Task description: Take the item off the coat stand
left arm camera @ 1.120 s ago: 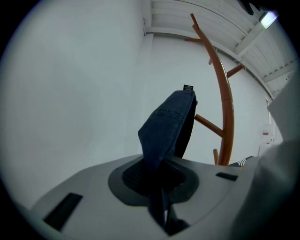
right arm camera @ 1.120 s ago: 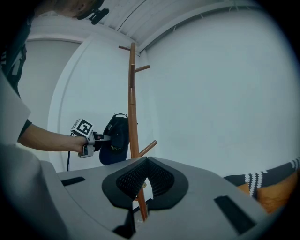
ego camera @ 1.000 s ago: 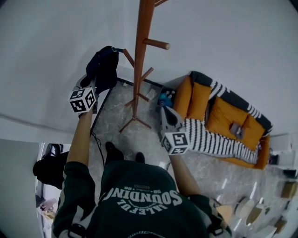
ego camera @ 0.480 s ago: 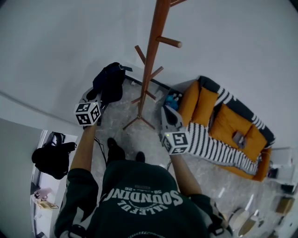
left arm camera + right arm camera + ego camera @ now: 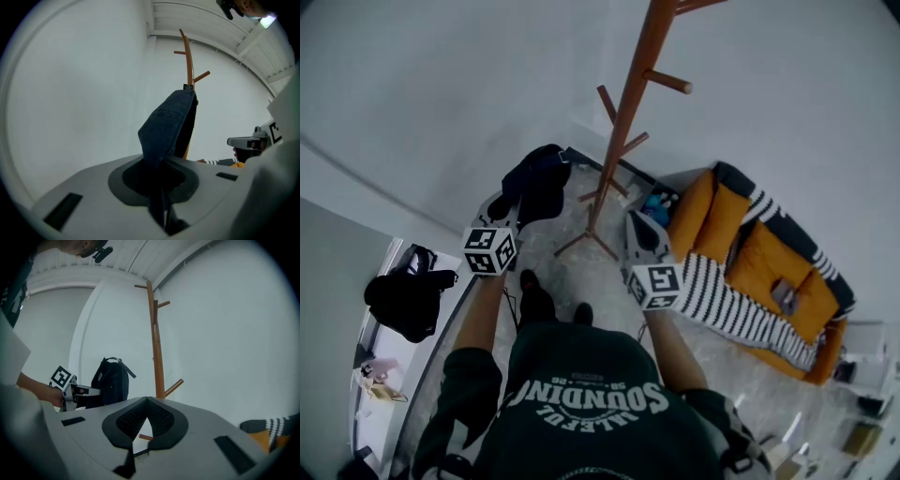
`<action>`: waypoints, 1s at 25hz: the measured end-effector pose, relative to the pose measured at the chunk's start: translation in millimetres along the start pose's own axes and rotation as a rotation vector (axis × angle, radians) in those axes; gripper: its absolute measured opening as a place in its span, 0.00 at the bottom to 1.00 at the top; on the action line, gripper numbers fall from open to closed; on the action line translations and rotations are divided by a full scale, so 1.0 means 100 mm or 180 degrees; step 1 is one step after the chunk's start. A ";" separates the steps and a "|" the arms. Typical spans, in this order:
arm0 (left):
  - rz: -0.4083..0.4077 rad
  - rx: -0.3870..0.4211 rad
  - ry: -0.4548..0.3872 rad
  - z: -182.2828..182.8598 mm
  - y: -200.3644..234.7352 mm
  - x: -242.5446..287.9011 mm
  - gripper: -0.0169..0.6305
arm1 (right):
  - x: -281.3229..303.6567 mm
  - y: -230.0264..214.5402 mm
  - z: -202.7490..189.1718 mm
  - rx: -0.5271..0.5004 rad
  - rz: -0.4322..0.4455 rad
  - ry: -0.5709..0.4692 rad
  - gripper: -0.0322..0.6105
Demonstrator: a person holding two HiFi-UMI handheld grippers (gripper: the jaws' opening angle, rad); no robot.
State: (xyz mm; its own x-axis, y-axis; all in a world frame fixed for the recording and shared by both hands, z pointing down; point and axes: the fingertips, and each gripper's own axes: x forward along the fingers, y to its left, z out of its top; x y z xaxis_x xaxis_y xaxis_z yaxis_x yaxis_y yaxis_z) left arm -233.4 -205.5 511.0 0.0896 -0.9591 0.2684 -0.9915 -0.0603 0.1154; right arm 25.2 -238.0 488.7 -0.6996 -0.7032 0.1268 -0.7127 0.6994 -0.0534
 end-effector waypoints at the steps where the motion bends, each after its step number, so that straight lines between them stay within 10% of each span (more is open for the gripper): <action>1: -0.0003 0.0009 0.0001 -0.02 -0.03 -0.04 0.08 | 0.01 0.03 0.01 -0.0037 0.0026 0.0009 0.05; 25: -0.0014 -0.0094 0.0113 -0.36 -0.21 -0.29 0.08 | 0.12 0.23 0.00 -0.0116 0.0195 -0.0033 0.05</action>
State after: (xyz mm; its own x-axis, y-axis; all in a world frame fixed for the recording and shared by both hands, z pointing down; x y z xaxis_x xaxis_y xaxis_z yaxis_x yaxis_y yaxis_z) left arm -212.2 -166.2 534.8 0.0977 -0.9485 0.3015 -0.9879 -0.0558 0.1446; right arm 0.7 -230.2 488.7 -0.7426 -0.6600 0.1140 -0.6662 0.7453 -0.0246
